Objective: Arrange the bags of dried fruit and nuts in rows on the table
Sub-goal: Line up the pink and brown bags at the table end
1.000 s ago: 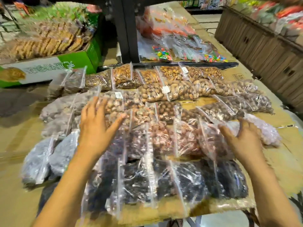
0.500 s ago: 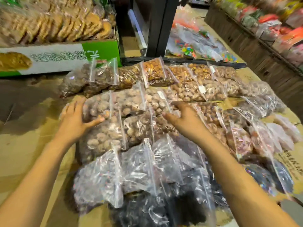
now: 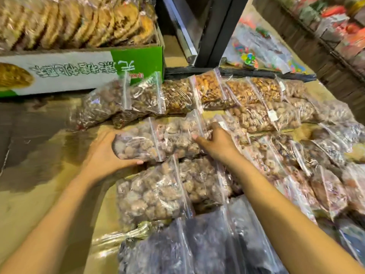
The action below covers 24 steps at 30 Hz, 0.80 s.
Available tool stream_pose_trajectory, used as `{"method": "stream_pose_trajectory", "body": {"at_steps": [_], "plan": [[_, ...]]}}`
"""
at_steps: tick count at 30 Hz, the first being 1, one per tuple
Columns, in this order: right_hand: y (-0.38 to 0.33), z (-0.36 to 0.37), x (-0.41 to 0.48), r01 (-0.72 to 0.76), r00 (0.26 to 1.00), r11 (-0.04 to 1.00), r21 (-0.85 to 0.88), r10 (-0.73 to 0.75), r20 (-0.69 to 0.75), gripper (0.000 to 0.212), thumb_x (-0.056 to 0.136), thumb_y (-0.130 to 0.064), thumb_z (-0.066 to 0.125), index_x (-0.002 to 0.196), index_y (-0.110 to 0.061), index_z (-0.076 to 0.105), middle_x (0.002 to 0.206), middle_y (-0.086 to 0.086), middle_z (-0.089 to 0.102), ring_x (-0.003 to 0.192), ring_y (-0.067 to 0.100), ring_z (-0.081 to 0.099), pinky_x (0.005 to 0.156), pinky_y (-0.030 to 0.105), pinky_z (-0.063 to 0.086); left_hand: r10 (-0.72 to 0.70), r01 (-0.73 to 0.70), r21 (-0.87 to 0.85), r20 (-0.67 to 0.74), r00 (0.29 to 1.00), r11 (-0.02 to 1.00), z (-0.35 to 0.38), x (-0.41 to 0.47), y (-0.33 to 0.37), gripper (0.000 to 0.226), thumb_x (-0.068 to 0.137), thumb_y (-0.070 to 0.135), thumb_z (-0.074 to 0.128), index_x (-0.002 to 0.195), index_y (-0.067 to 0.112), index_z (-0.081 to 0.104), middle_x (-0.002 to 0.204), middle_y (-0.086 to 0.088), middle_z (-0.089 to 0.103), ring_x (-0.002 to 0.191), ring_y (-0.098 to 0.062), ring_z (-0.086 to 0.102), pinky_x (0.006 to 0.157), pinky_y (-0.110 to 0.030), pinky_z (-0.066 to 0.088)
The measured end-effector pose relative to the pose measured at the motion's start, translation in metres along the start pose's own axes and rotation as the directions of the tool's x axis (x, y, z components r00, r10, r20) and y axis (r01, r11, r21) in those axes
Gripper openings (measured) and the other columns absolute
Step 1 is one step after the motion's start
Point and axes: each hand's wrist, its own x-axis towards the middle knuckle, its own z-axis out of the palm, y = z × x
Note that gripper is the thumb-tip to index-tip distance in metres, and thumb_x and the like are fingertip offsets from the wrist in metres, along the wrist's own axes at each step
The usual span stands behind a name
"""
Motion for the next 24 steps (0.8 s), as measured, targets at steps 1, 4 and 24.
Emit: {"method": "stream_pose_trajectory", "body": {"at_steps": [1,4,24], "plan": [[0.003,0.002,0.002,0.002,1.0,1.0,0.006,-0.002,0.01,0.062,0.085,-0.044,0.064,0.131,-0.01,0.041,0.093,0.006,0.062,0.079,0.023,0.06,0.058,0.026,0.038,-0.014,0.009,-0.092,-0.054,0.998,0.996,0.001,-0.001,0.001,0.089,0.037,0.08,0.074,0.105,0.028,0.052,0.103,0.003,0.057,0.096,-0.017,0.055,0.078,-0.035,0.046],[0.01,0.005,0.007,-0.006,1.0,0.998,0.065,0.004,0.028,0.064,0.084,-0.046,0.064,0.133,-0.013,0.04,0.099,0.0,0.047,0.089,0.016,0.046,0.063,0.024,0.037,-0.007,-0.048,-0.35,-0.153,0.988,0.936,0.012,0.0,0.015,0.081,0.04,0.065,0.081,0.106,0.031,0.048,0.107,0.001,0.056,0.095,-0.003,0.054,0.082,-0.017,0.044],[0.0,-0.004,-0.053,-0.039,0.999,0.982,0.184,0.043,-0.022,0.055,0.088,-0.035,0.061,0.133,-0.013,0.038,0.1,-0.003,0.057,0.081,0.022,0.064,0.06,0.03,0.053,-0.181,0.174,0.075,0.115,0.977,0.982,0.017,-0.021,0.059,0.13,0.06,0.075,0.069,0.154,0.022,-0.003,0.16,-0.016,0.012,0.145,-0.037,0.015,0.115,-0.051,0.02]]}}
